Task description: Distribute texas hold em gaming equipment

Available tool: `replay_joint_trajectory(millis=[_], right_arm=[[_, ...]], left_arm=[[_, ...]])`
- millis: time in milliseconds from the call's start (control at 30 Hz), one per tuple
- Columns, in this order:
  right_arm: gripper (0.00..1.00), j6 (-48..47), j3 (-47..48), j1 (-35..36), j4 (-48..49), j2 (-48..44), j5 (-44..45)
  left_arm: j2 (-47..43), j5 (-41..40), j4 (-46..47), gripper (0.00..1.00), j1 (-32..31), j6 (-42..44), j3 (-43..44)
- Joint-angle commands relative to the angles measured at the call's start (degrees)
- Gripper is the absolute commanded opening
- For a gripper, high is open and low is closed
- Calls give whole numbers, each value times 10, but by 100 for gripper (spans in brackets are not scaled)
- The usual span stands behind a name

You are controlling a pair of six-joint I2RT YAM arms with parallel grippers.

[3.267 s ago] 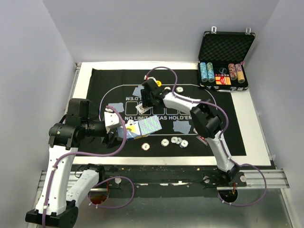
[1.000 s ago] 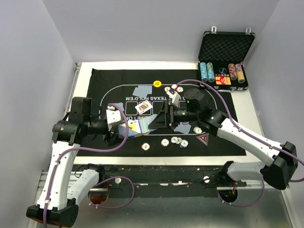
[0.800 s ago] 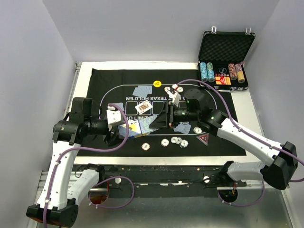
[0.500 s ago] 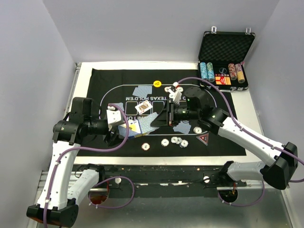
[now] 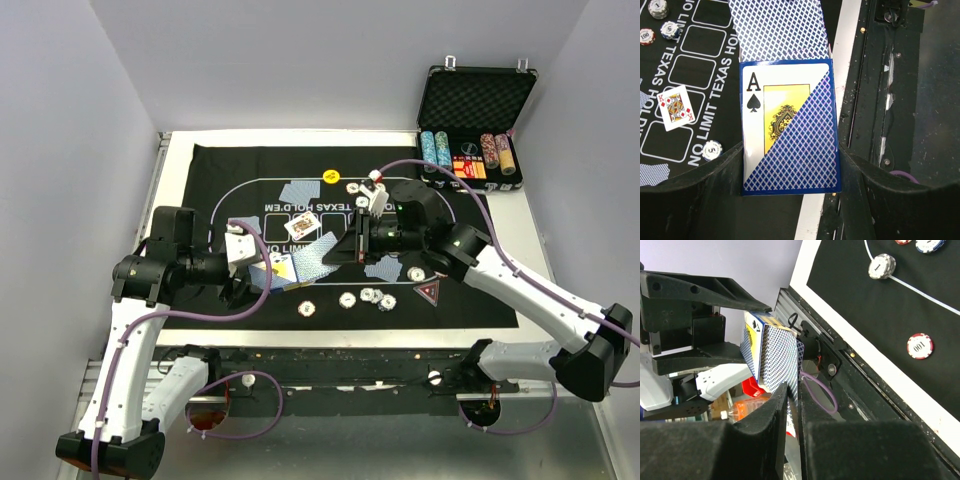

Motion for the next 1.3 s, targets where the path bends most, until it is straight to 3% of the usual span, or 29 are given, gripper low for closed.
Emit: replay_joint_trajectory(millis=[0,433,867,1100,1267], right_arm=[[18,-24,21,3,-46,-13,31],[19,-69,48,2,-101,6,61],[26,-35,28,2,-52,-1,23],[43,-49,34,3,-86,-4,54],[47,-62,41,2,-108,1,71]], left_arm=[[-11,30,21,20,2,-2,-1],[-14,35,17,20,2,-3,6],[-14,39,25,20,2,-16,9],[-14,40,25,20,2,-17,9],[-13,41,27,20,2,-20,11]])
